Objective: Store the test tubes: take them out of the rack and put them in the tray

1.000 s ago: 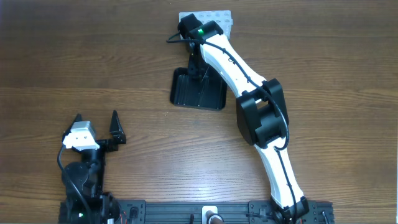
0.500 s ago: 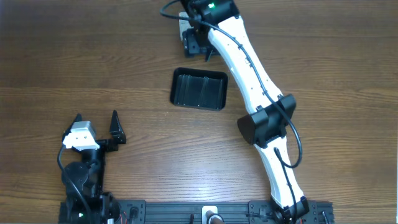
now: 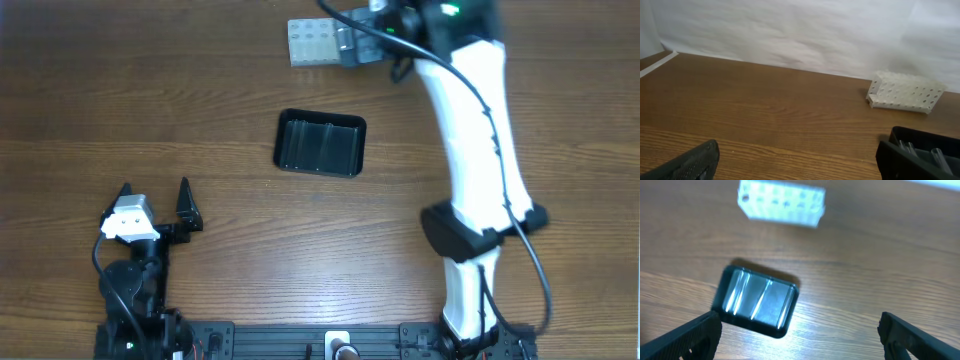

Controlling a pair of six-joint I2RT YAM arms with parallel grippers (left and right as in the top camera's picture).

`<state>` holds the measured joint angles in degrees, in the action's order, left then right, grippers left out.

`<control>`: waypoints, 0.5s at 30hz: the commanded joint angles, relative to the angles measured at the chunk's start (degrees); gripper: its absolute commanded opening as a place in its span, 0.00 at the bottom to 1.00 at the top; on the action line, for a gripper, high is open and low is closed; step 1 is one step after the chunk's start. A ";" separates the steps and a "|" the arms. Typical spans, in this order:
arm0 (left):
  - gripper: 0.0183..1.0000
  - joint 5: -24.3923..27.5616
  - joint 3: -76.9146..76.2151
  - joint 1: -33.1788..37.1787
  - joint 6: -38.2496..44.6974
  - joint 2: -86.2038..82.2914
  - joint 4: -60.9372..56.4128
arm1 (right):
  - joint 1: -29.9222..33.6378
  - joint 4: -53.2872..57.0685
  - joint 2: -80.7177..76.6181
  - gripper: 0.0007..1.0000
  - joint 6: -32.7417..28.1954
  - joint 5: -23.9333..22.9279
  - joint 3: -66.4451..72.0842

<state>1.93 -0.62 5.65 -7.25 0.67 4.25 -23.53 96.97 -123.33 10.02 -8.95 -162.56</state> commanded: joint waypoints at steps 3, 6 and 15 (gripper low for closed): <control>1.00 -0.26 0.28 0.15 0.85 -0.33 0.15 | 2.67 0.35 16.28 0.99 -0.90 -1.01 10.99; 1.00 -0.26 0.28 0.15 0.83 -0.33 0.15 | 4.26 0.33 24.55 0.99 -0.90 -1.05 21.20; 1.00 -0.26 0.28 0.15 0.83 -0.33 0.15 | 10.95 -9.16 45.38 0.99 -0.90 -5.97 51.89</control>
<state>1.93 -0.62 5.65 -7.25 0.69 4.25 -14.24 91.18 -82.89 9.72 -11.79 -118.37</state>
